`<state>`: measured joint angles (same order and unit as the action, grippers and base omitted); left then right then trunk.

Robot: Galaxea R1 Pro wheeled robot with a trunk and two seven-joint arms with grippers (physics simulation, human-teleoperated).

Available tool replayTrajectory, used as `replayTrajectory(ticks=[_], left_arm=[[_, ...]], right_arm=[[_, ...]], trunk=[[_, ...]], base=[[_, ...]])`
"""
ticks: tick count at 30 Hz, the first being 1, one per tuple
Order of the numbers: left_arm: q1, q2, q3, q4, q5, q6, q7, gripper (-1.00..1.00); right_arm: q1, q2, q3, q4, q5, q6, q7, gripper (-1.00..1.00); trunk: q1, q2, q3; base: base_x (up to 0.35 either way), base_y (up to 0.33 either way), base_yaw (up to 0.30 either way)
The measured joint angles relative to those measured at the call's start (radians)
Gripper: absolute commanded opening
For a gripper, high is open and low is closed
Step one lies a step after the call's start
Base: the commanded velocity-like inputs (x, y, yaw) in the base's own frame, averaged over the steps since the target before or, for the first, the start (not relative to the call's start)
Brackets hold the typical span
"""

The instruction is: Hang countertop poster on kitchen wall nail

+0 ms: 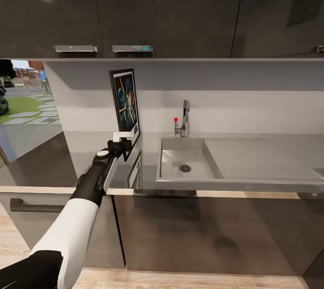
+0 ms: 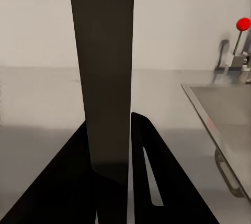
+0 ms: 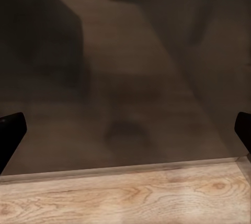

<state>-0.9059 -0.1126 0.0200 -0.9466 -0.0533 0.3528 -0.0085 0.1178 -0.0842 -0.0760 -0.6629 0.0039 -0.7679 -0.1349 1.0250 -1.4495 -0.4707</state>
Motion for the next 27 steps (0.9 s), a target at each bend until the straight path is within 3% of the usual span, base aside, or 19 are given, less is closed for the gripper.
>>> replayTrajectory(ticks=[9, 27], left_arm=[[0.000, 0.000, 0.000, -0.006, 0.000, 0.004, 0.000, -1.00], [0.000, 0.000, 0.001, -0.006, 0.001, 0.004, 0.000, -1.00]], right_arm=[[0.000, 0.000, 0.000, -0.001, 0.000, -0.001, 0.000, 1.00], [0.000, 0.000, 0.000, 0.000, 0.000, -0.001, 0.000, 1.00]], trunk=[[0.000, 0.000, 0.000], [0.001, 0.000, 0.000]], base=[[-0.051, 0.000, 0.000], [-0.317, 0.000, 0.000]])
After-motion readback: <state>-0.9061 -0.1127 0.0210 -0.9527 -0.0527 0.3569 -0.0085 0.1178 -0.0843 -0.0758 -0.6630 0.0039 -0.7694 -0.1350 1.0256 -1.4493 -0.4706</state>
